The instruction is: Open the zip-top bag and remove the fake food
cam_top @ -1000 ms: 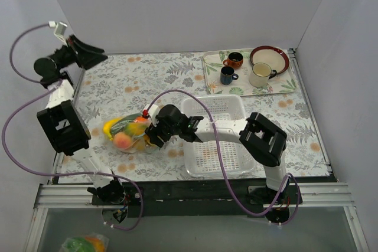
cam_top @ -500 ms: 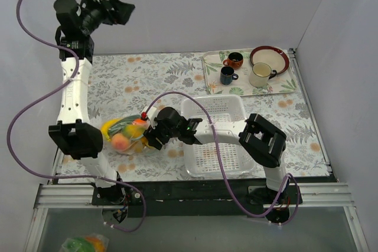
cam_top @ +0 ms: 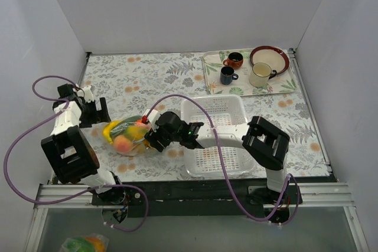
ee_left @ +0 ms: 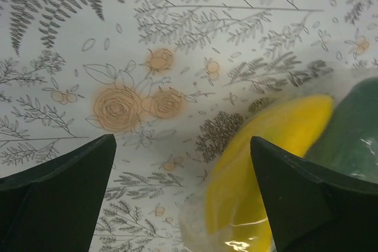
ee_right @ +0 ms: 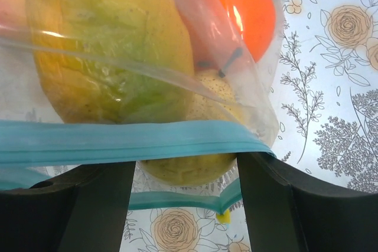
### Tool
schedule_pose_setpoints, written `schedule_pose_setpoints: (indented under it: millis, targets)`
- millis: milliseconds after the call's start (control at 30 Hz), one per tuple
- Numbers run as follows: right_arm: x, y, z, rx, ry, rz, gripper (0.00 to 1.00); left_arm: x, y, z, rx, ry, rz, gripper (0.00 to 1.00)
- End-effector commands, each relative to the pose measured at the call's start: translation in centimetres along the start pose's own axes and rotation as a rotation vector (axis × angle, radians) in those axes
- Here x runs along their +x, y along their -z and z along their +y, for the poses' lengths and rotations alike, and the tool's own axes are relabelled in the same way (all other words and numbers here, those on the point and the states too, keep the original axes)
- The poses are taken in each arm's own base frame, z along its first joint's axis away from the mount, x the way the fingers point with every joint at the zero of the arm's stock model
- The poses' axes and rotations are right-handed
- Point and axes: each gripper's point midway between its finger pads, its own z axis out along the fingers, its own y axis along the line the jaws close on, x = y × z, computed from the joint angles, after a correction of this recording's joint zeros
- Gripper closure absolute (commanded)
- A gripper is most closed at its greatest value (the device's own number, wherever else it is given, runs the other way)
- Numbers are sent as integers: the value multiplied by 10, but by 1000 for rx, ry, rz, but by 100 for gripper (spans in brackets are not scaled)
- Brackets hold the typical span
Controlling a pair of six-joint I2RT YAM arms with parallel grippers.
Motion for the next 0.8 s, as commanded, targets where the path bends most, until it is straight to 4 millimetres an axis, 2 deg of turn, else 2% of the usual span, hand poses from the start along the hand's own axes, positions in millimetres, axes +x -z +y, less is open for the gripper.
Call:
schedule_pose_setpoints:
  millis: [0, 33, 133, 167, 267, 567, 667, 700, 767]
  targets:
    - [29, 9, -14, 74, 14, 94, 47, -4, 43, -36, 129, -158, -73, 2]
    - [28, 10, -14, 75, 15, 91, 47, -2, 46, -47, 183, -163, -78, 2]
    - [30, 10, -18, 94, 16, 95, 48, 12, 52, -59, 244, -173, -57, 2]
    - [30, 9, -18, 96, 17, 95, 48, 17, 54, -69, 301, -170, -48, 2]
    - [33, 6, -17, 95, 12, 99, 50, 37, 50, -87, 417, -139, 3, 2]
    - [35, 3, -11, 100, 29, 96, 54, 58, 25, -93, 518, -171, 113, 2]
    - [28, 5, -7, 103, 39, 82, 59, 65, 11, -85, 477, -192, 129, 38]
    - [25, 6, -7, 106, 45, 76, 59, 67, 7, -82, 465, -187, 136, 70]
    - [21, 10, -7, 115, 53, 68, 62, 65, 1, -75, 430, -193, 130, 89]
